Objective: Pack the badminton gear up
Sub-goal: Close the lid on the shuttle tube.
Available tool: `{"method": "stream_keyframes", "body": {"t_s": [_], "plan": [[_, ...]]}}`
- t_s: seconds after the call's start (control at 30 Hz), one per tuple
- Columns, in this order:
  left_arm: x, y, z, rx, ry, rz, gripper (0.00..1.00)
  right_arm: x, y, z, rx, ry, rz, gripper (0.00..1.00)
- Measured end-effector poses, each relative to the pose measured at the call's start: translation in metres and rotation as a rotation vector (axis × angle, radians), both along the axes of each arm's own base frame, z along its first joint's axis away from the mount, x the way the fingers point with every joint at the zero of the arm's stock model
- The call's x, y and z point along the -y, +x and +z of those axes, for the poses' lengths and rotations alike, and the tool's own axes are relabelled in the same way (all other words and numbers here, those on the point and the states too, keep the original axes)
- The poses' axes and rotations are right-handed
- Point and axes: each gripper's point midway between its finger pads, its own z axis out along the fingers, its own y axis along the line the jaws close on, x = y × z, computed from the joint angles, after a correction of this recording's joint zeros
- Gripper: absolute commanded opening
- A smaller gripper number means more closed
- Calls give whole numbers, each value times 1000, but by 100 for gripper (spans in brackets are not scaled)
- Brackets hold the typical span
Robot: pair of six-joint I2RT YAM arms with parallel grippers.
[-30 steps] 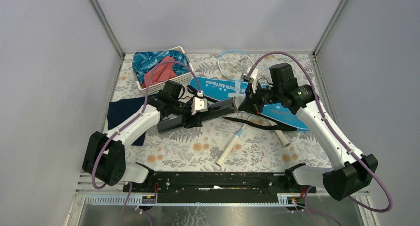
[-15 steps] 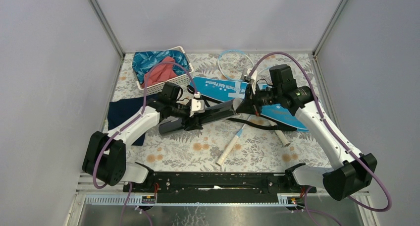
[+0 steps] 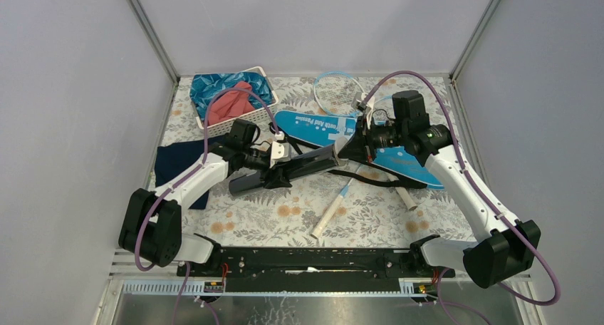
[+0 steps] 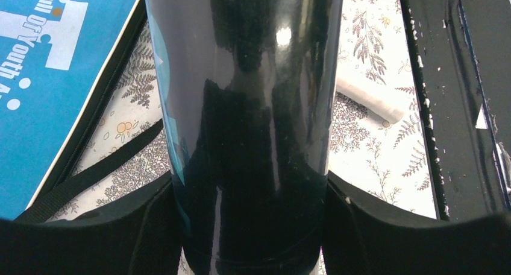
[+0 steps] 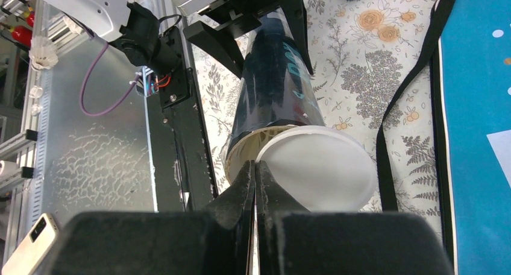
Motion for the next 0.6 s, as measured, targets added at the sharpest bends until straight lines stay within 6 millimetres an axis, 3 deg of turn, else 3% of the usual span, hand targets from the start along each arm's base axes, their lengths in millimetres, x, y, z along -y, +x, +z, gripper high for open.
{"method": "stream_keyframes", "body": {"t_s": [0.6], "plan": [[1,-1,3,-11,-42,-8,0,-4,-11,13,-39,75,63,0]]}}
